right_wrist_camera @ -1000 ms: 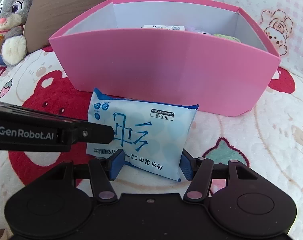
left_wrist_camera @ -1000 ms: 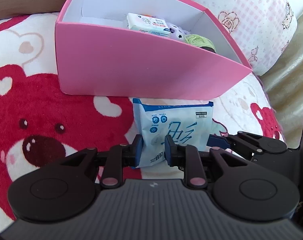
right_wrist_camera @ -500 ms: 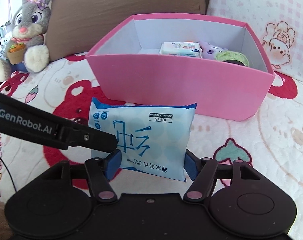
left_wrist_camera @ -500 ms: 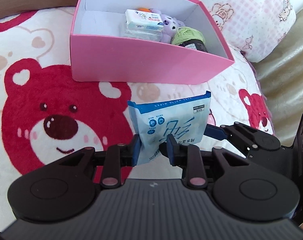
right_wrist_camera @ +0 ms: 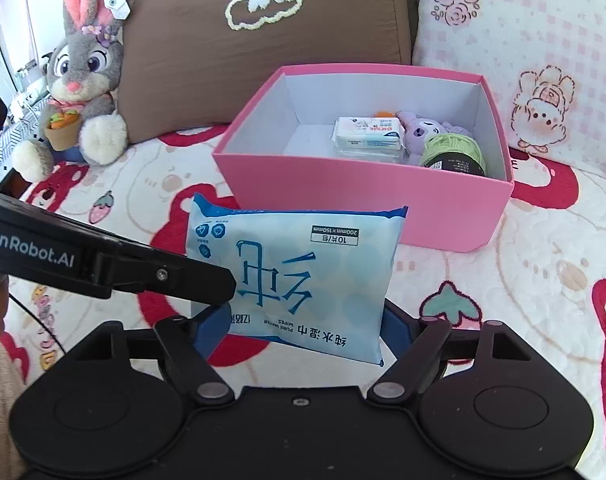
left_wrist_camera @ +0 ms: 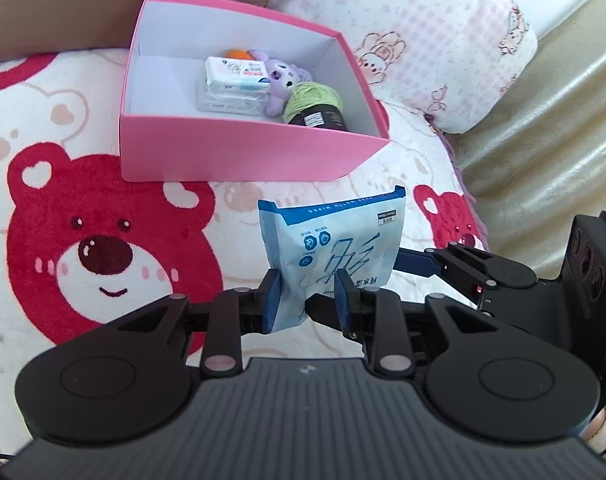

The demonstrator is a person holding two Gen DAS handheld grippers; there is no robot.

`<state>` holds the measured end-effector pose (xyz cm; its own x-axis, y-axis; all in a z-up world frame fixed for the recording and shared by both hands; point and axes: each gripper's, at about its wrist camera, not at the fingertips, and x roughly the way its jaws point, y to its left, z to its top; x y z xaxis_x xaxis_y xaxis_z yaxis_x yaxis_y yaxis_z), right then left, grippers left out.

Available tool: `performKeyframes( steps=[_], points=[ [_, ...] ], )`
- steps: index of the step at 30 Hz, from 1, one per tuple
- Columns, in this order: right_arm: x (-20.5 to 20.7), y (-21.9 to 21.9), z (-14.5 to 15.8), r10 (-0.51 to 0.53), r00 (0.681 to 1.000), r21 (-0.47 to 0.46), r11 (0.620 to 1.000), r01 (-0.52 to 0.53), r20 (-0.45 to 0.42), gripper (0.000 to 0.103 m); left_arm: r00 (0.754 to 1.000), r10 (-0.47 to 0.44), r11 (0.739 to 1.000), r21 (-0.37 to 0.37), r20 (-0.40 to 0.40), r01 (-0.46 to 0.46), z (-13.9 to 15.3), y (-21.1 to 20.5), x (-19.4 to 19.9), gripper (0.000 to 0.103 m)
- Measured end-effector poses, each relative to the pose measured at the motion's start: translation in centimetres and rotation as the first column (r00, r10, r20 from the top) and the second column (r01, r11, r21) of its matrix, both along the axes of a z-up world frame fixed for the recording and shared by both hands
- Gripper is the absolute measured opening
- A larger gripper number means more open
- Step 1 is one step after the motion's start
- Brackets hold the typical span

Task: Organize objects
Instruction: 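Lift the wet-wipes pack with the left gripper and carry it over the box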

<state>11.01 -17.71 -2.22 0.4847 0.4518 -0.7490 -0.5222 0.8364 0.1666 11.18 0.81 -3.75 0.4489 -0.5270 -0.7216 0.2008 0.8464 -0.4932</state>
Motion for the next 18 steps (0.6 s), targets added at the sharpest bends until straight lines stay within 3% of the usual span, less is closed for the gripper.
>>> performKeyframes(
  steps=[18],
  points=[
    [-1.6, 0.0, 5.0, 0.034, 0.997, -0.048, 0.998, -0.031, 0.066, 0.086, 0.994, -0.053, 0.998, -0.010, 0.099, 0.054, 4.8, -0.3, -2.0, 0.034]
  ],
)
